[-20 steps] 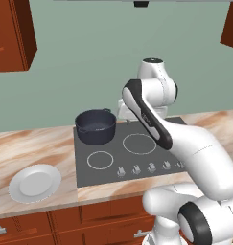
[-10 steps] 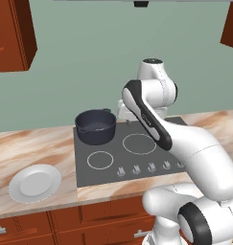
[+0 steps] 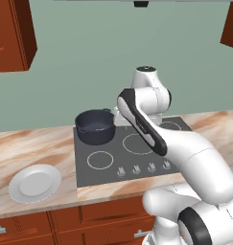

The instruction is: Retrieve the frozen meat and place it in the pot on a burner. Then turn the burner on.

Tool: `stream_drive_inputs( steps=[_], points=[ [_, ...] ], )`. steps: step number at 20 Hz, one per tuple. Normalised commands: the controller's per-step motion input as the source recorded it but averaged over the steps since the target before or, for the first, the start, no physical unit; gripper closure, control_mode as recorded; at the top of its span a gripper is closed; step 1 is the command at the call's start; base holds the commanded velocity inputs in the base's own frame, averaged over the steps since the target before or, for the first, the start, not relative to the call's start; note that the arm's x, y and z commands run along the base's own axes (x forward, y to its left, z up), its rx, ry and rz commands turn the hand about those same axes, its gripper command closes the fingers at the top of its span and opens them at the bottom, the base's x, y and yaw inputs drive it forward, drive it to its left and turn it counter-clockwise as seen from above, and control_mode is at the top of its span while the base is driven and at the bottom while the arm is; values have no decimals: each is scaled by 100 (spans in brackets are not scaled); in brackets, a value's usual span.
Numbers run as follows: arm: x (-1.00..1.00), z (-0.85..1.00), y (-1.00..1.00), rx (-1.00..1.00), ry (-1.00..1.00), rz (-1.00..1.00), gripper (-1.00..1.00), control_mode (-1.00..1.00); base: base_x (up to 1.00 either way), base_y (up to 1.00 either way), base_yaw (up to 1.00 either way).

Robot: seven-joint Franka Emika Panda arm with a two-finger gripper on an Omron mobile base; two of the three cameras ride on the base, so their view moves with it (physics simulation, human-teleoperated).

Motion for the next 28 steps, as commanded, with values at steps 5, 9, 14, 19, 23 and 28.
stream_drive_inputs(
  steps=[5,9,14,19,23,28],
  points=[
    [3,-17,10,0,0,0,-100,-100,0,0,0],
    [3,-18,-4,0,3,0,-100,-100,0,0,0],
    [20,-33,-35,0,7,0,-100,-100,0,0,0],
    [32,-11,-20,0,0,0,-100,-100,0,0,0],
    [18,-7,0,-1,-1,0,-100,-100,0,0,0],
    [17,-21,0,-3,0,0,-100,-100,0,0,0]
  ],
)
